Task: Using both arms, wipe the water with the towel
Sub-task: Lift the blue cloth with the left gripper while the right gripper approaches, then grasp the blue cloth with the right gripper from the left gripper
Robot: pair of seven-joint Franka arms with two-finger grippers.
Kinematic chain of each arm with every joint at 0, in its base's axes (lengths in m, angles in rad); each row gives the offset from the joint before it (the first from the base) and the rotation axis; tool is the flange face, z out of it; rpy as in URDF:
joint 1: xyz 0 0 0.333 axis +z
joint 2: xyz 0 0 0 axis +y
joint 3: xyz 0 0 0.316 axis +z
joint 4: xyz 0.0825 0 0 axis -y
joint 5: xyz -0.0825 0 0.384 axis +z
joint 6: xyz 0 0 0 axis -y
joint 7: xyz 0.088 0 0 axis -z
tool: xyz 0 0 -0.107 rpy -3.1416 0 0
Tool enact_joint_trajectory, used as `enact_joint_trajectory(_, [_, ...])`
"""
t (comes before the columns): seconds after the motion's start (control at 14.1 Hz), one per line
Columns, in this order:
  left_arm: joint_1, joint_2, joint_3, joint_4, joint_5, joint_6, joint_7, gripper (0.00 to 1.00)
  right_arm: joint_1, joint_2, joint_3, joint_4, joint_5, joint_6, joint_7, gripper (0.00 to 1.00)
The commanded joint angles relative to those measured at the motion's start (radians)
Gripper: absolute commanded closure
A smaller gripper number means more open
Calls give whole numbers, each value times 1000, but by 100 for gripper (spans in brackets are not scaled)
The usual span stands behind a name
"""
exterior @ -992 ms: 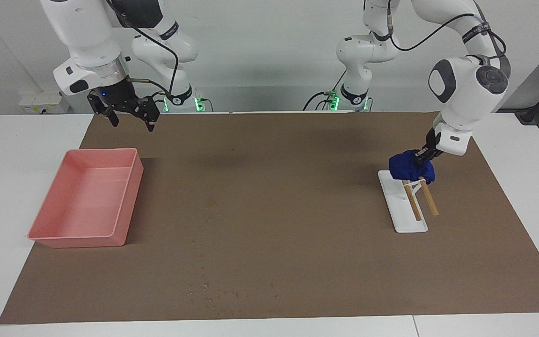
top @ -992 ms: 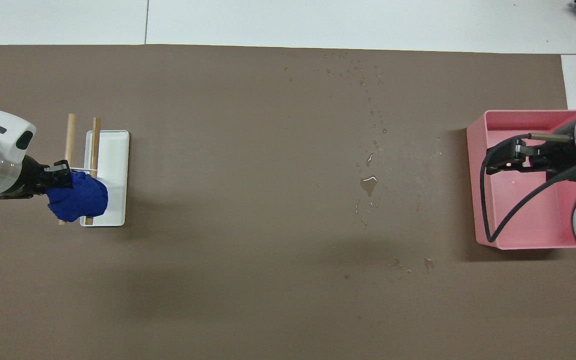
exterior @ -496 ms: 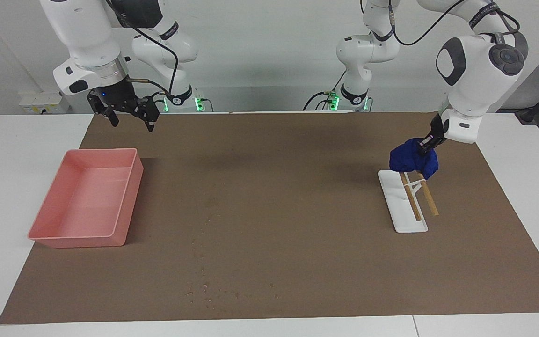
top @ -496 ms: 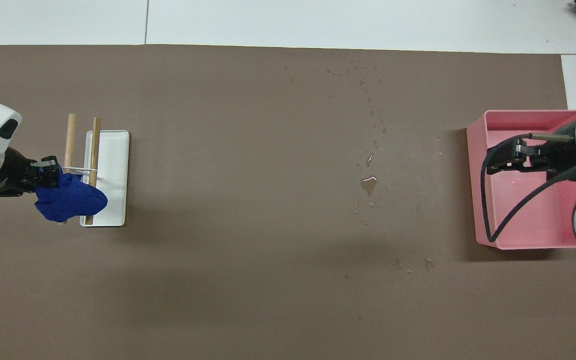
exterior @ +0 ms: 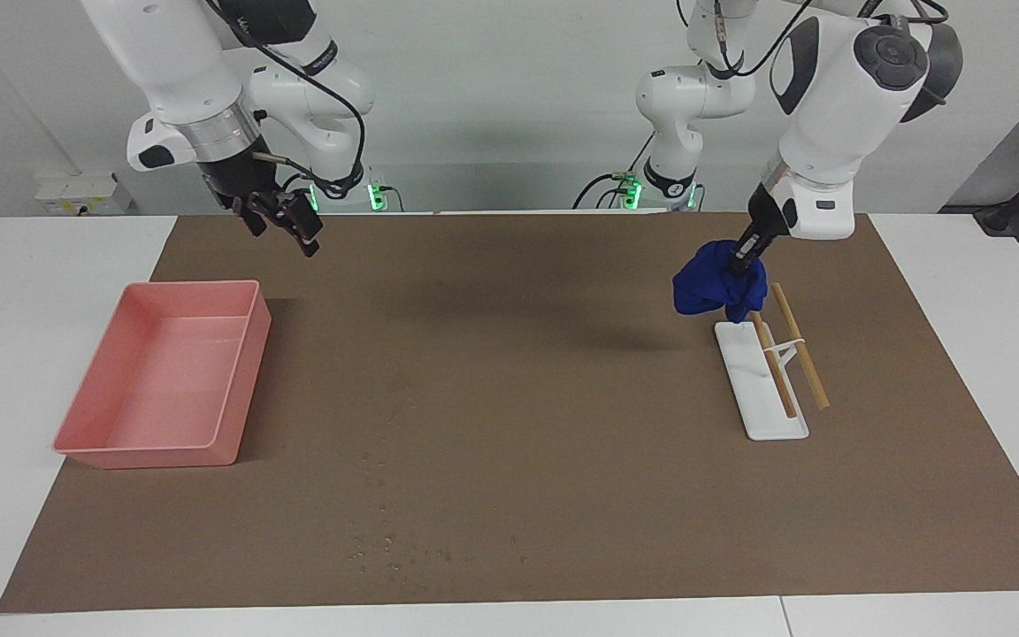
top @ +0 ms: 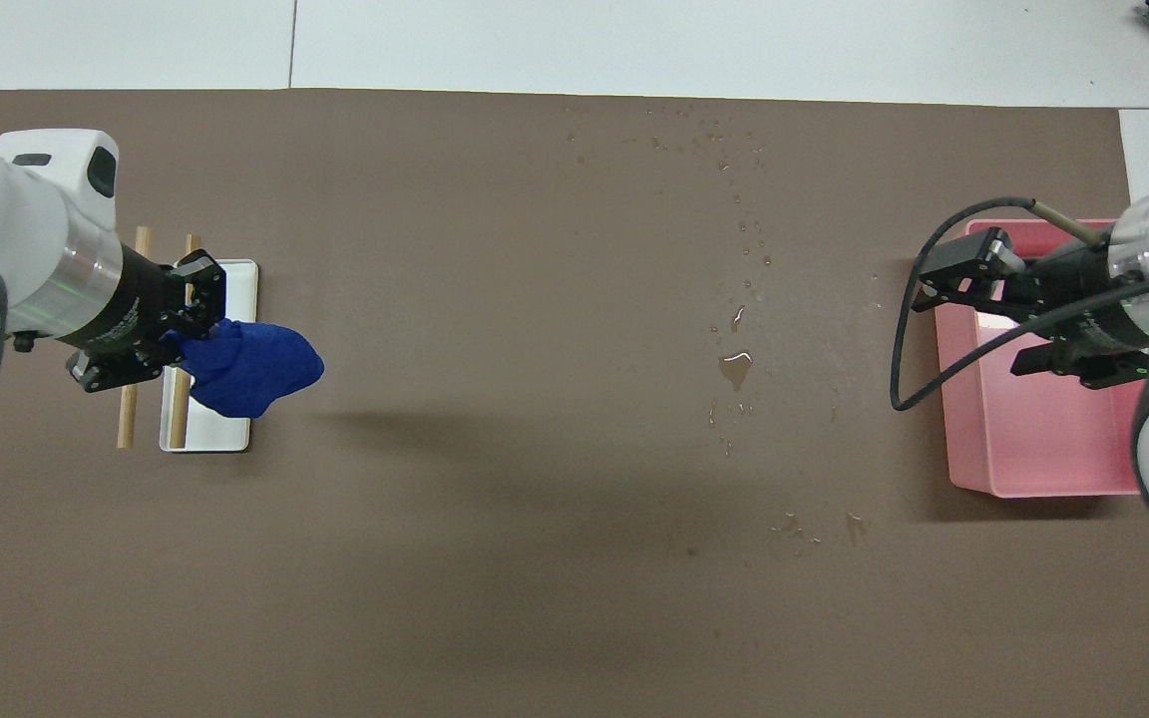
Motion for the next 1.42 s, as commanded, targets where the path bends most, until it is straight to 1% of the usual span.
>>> enact_joint_trajectory(0.0, [-2, 20, -56, 55, -32, -15, -200, 100, 54, 21, 3, 14, 71, 50, 276, 0])
enact_joint_trajectory(0.14, [-3, 20, -86, 54, -88, -2, -294, 100, 82, 35, 3, 15, 166, 101, 495, 0])
enact_joint_trajectory(0.28, [-2, 20, -157, 55, -91, 50, -427, 100, 117, 56, 3, 14, 237, 165, 699, 0])
enact_joint_trajectory(0.35, [-3, 20, -181, 54, -91, 93, -502, 100, 140, 63, 3, 14, 278, 196, 781, 0])
enact_joint_trajectory(0.5, [-3, 22, -226, 55, -91, 153, -641, 100, 187, 89, 3, 14, 311, 230, 890, 1])
enact_joint_trajectory(0.57, [-3, 22, -253, 57, -91, 172, -691, 100, 215, 92, 3, 8, 321, 248, 922, 4])
enact_joint_trajectory(0.85, [-3, 25, -341, 97, -82, 258, -889, 100, 240, 98, 3, -3, 372, 310, 995, 5])
enact_joint_trajectory(0.92, [-5, 25, -356, 103, -82, 261, -923, 100, 261, 98, 3, -8, 374, 314, 1001, 5])
enact_joint_trajectory(1.13, [-5, 25, -412, 136, -77, 271, -1029, 100, 275, 98, 3, -20, 375, 334, 1022, 5])
enact_joint_trajectory(1.2, [-6, 23, -427, 146, -63, 294, -1064, 100, 283, 98, 3, -26, 375, 351, 1048, 5])
enact_joint_trajectory(1.28, [-6, 25, -457, 149, -34, 314, -1103, 100, 309, 98, 3, -32, 375, 366, 1062, 5])
enact_joint_trajectory(1.35, [-6, 25, -490, 147, -8, 336, -1139, 100, 312, 101, 3, -35, 375, 376, 1064, 5])
